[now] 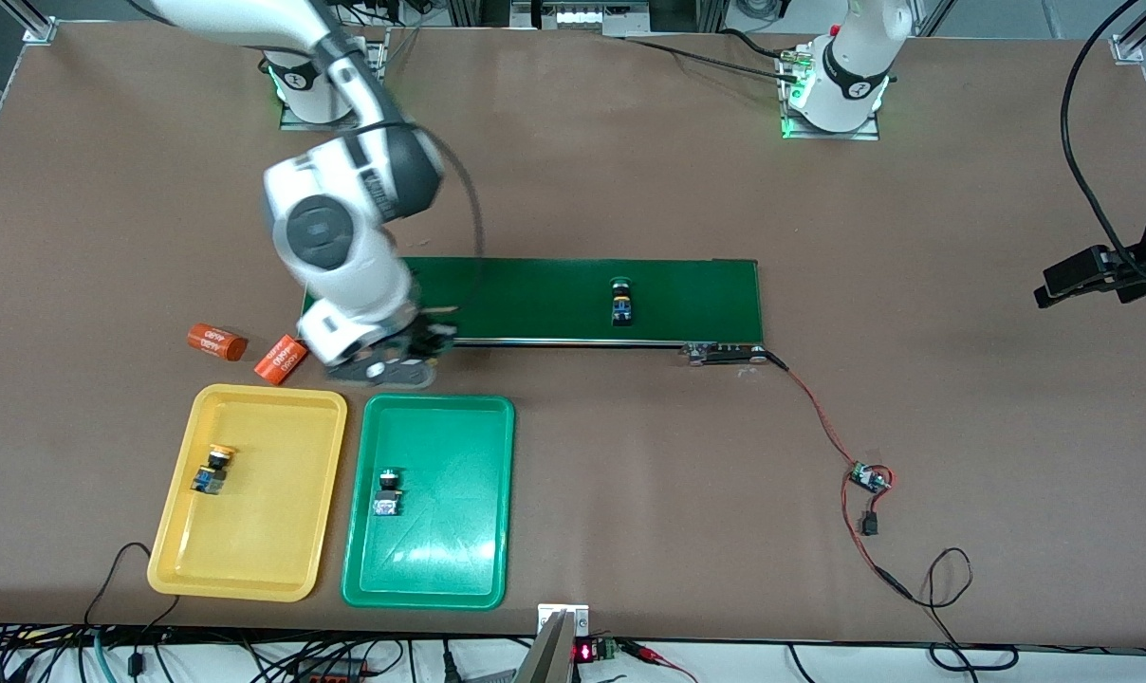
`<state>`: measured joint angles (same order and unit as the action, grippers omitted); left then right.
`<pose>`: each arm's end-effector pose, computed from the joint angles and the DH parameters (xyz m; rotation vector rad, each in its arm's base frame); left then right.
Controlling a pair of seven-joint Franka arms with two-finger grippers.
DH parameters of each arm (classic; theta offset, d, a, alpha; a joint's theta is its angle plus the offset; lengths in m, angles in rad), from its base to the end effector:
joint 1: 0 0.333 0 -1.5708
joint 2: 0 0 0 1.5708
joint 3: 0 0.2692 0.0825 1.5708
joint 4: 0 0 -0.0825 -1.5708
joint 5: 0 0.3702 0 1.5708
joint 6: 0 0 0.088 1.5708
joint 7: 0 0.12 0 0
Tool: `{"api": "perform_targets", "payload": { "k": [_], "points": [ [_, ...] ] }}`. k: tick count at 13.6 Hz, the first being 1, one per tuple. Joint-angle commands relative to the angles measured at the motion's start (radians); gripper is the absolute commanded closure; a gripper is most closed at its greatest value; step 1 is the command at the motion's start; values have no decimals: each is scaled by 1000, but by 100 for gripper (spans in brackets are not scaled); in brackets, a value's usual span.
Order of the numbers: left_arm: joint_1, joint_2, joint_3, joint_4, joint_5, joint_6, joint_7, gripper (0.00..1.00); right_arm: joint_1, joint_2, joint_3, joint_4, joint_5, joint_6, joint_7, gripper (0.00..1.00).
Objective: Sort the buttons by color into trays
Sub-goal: 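Carry the yellow-ringed button over the yellow tray with the right gripper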
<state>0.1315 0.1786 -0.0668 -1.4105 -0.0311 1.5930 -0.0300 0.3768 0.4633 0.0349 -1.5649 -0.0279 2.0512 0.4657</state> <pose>0.5879 0.0375 0.5396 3.0951 0.1493 0.0078 0.6005 0.2576 0.3297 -3.1391 0.0710 -0.0394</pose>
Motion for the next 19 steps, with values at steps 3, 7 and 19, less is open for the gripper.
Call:
{"api": "perform_targets", "payload": {
  "k": [3, 7, 19],
  "points": [
    [-13, -30, 22, -27, 25, -18, 12, 0, -169, 102, -10, 106, -13, -10, -218, 92],
    [-124, -30, 136, -25, 27, -16, 12, 0, -200, 244, -87, 209, -36, 68, -335, 92],
    [-101, -44, 130, -28, 23, -47, 10, 0, -222, 426, -153, 200, -32, 359, -386, 46]
  ]
}}
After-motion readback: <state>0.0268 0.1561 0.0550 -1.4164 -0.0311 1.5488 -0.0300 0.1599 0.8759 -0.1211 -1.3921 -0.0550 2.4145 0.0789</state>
